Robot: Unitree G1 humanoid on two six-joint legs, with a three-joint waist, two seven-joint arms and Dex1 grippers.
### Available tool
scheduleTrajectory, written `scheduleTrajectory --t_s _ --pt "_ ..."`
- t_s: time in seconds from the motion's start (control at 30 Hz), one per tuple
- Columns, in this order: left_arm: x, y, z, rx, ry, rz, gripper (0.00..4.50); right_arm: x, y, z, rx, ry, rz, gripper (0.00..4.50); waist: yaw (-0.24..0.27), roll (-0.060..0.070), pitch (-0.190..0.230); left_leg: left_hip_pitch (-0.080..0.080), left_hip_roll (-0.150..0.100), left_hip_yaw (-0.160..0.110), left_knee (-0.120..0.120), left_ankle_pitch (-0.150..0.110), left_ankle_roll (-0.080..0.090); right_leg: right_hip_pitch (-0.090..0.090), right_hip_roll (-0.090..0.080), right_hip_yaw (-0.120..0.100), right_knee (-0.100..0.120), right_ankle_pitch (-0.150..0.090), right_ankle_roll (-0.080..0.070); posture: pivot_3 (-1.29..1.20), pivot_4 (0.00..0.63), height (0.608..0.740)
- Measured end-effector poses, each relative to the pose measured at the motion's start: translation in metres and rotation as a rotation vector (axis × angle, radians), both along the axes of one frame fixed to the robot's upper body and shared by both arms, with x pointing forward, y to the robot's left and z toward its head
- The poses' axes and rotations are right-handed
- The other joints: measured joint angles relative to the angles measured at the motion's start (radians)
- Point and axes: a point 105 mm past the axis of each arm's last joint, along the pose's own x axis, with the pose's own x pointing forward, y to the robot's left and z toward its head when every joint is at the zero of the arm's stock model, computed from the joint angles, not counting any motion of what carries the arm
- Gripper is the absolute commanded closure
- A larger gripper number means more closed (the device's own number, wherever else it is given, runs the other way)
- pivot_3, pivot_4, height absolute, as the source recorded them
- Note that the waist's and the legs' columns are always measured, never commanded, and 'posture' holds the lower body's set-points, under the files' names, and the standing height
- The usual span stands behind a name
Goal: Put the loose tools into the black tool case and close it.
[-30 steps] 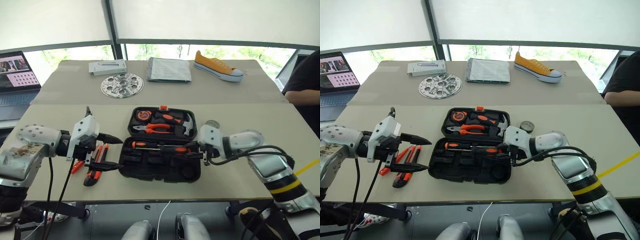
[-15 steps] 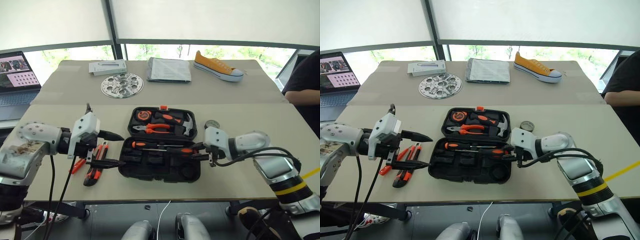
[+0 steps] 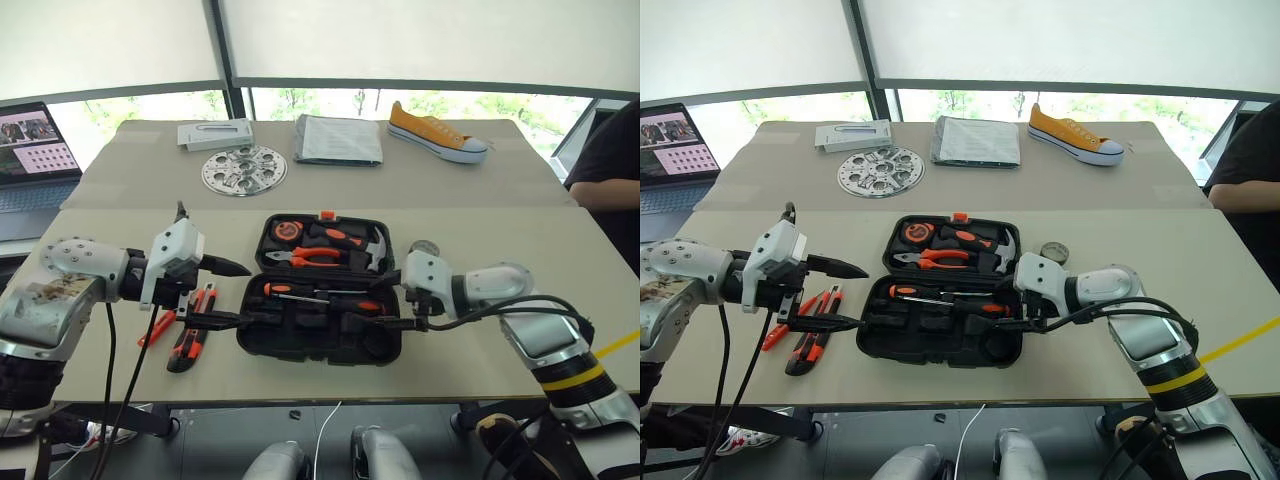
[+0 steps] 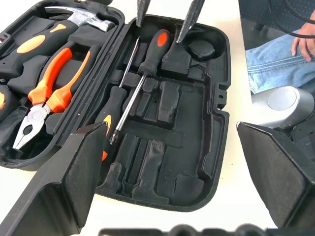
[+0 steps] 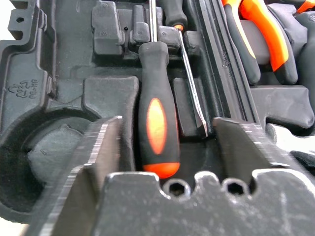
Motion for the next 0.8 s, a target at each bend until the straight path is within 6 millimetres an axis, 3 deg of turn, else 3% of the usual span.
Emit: scheduleTrajectory --t_s 0.03,0.13,0.5,0.8 --pt "0.0 0.001 0.0 -0.001 0.0 0.002 0.0 0.0 0.003 0.004 0.026 0.004 0.0 0.02 0.0 0.0 0.0 0.0 0.0 0.0 0.0 0.0 0.0 0.0 0.0 0.0 0.0 0.0 0.0 0.0 0.15 0.74" --pt "0.001 0.0 -0.001 -0.005 0.0 0.002 0.0 0.0 0.017 0.017 0.103 0.002 0.01 0.76 -0.003 0.0 0.0 0.0 0.0 0.0 0.0 0.0 0.0 0.0 0.0 0.0 0.0 0.0 0.0 0.0 0.15 0.74" --pt "0.001 0.0 -0.002 0.003 -0.014 0.003 0.0 0.003 0.046 0.005 0.146 0.057 0.019 4.46 -0.005 0.0 0.0 0.0 0.0 0.0 0.0 0.0 0.0 0.0 0.0 0.0 0.0 0.0 0.0 0.0 0.15 0.74" --pt "0.002 0.002 -0.005 0.01 -0.012 0.012 0.0 0.006 0.056 -0.009 0.074 0.057 0.037 4.46 -0.015 0.0 0.0 0.001 0.0 0.0 0.0 0.0 0.0 0.0 0.001 0.0 0.001 0.0 0.0 0.0 0.15 0.74"
